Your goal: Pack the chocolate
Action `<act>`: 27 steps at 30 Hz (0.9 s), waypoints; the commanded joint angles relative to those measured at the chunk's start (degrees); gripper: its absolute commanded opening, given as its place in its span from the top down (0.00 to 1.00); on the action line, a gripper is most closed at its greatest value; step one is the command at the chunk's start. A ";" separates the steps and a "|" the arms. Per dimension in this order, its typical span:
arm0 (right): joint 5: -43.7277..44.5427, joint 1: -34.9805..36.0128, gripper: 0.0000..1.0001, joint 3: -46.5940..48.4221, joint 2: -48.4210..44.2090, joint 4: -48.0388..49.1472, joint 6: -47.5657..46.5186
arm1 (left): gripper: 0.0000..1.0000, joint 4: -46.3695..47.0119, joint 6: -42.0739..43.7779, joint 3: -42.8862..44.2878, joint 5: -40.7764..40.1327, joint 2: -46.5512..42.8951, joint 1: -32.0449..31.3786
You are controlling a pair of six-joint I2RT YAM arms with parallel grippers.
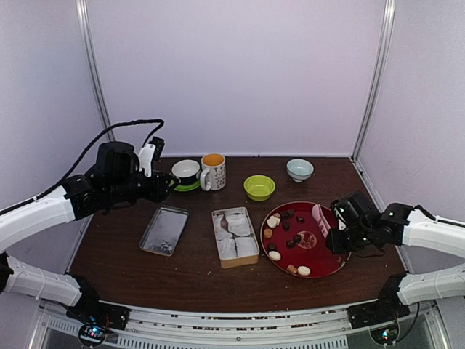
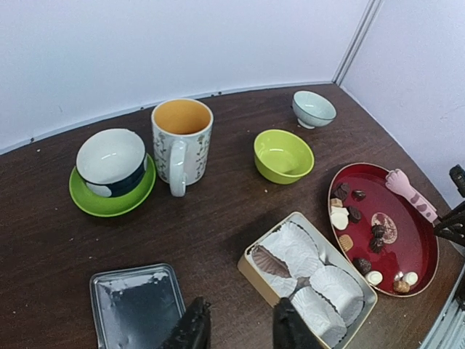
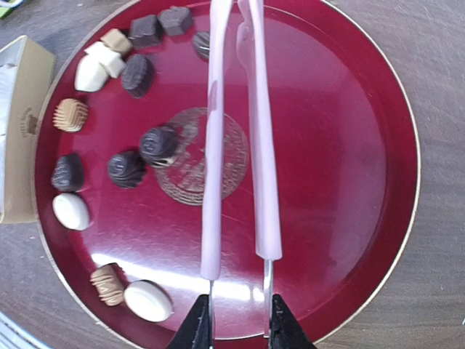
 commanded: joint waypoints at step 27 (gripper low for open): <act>-6.48 7.90 0.71 10.58 6.74 -14.16 -1.09 | 0.02 24.23 10.77 -14.27 2.36 0.29 8.94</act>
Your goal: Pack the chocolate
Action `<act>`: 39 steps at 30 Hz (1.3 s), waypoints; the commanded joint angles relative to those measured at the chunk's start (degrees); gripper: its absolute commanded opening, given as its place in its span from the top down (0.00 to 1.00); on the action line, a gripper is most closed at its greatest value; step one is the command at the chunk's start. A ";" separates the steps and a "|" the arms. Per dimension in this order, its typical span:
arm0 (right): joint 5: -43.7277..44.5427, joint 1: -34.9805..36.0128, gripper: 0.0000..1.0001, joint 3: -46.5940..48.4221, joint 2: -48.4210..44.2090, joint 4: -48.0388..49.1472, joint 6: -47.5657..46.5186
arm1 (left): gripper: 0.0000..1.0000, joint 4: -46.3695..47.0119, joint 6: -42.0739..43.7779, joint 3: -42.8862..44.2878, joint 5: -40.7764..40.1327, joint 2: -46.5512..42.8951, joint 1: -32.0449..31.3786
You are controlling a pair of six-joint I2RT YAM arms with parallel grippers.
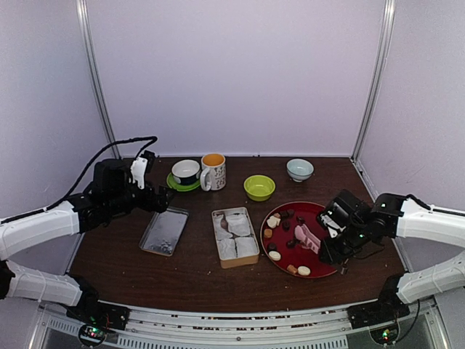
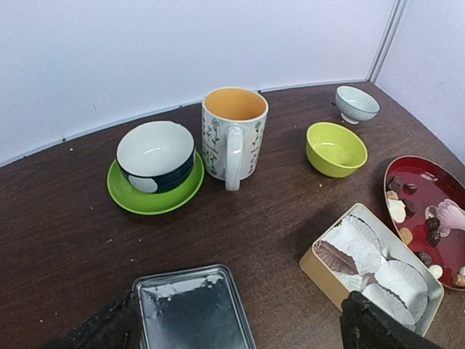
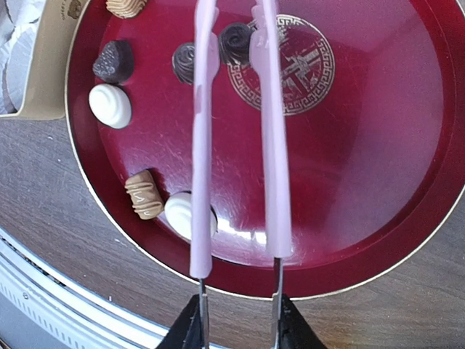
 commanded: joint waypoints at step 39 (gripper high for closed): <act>11.45 6.75 0.75 10.66 12.56 -7.29 3.57 | 0.02 17.11 2.72 -4.49 5.48 3.34 0.33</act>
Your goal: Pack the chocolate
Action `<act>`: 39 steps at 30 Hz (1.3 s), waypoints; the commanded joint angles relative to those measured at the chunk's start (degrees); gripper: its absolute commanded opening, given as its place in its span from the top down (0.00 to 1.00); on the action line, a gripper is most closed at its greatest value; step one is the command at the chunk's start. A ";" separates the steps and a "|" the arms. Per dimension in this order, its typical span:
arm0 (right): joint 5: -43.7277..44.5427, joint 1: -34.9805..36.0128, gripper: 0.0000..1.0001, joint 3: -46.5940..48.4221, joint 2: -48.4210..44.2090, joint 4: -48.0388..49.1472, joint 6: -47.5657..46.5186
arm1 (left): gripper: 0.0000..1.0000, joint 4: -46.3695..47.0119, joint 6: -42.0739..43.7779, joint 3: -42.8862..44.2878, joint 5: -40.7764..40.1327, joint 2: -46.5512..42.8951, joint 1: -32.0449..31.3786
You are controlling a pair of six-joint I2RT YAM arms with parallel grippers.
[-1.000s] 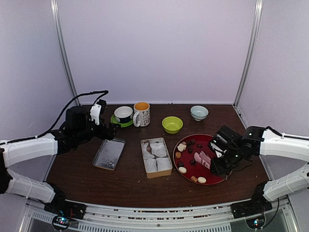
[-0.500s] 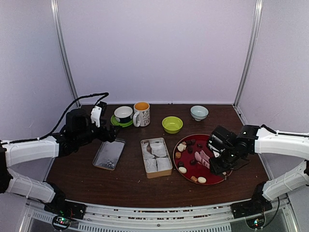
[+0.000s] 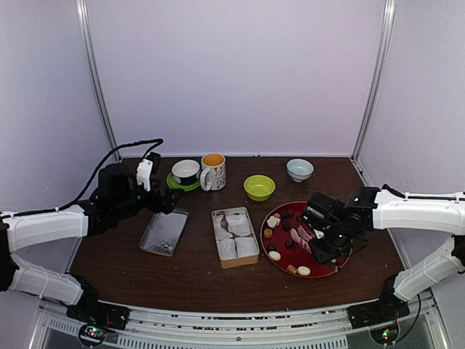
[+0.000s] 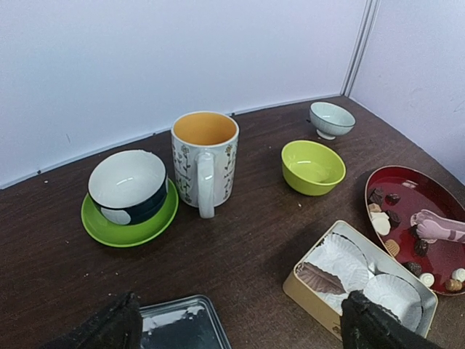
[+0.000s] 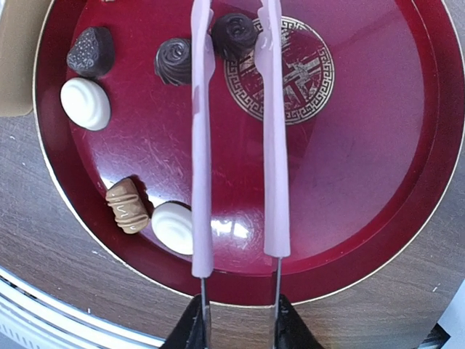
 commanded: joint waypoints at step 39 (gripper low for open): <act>-2.05 4.86 0.80 17.44 11.98 16.30 -5.04 | 0.03 1.85 1.19 -0.07 1.33 -0.90 0.31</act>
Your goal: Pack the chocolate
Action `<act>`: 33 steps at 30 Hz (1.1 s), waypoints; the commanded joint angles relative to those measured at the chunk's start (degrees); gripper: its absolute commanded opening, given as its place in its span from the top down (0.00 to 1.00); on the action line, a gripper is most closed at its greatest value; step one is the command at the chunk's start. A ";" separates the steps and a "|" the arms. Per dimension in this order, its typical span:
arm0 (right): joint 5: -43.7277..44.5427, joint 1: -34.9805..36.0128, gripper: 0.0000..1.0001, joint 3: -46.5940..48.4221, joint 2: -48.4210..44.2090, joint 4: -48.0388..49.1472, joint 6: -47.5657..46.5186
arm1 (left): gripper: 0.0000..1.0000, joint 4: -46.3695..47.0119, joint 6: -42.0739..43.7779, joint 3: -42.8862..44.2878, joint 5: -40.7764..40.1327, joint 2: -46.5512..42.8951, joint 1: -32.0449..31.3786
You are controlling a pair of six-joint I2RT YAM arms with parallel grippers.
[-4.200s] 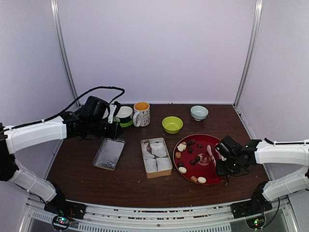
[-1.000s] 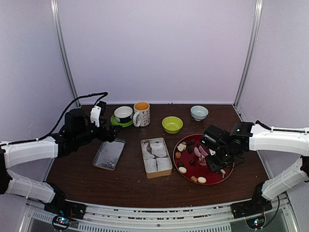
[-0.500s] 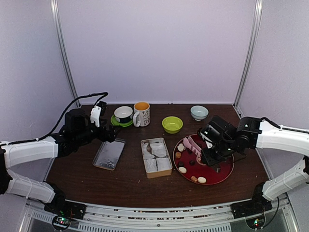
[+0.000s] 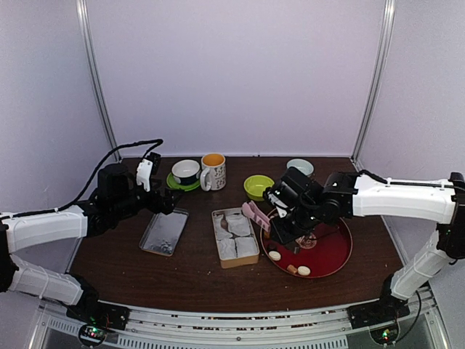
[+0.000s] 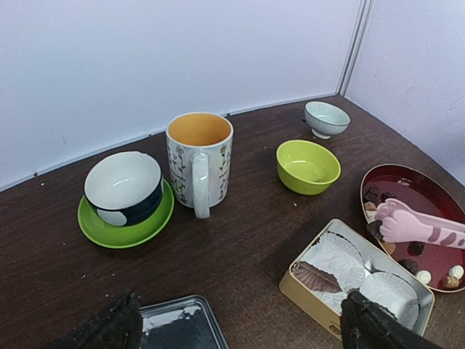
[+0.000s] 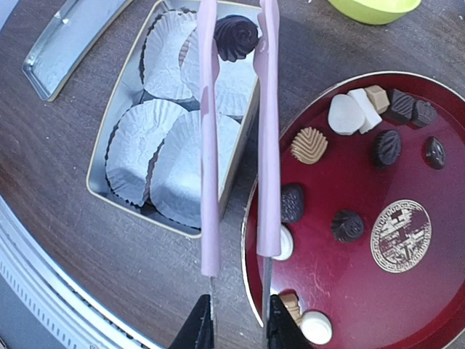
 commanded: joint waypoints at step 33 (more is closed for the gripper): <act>8.15 2.12 0.64 7.95 11.11 1.40 -1.65 | 0.03 1.86 0.69 0.78 1.26 1.27 0.33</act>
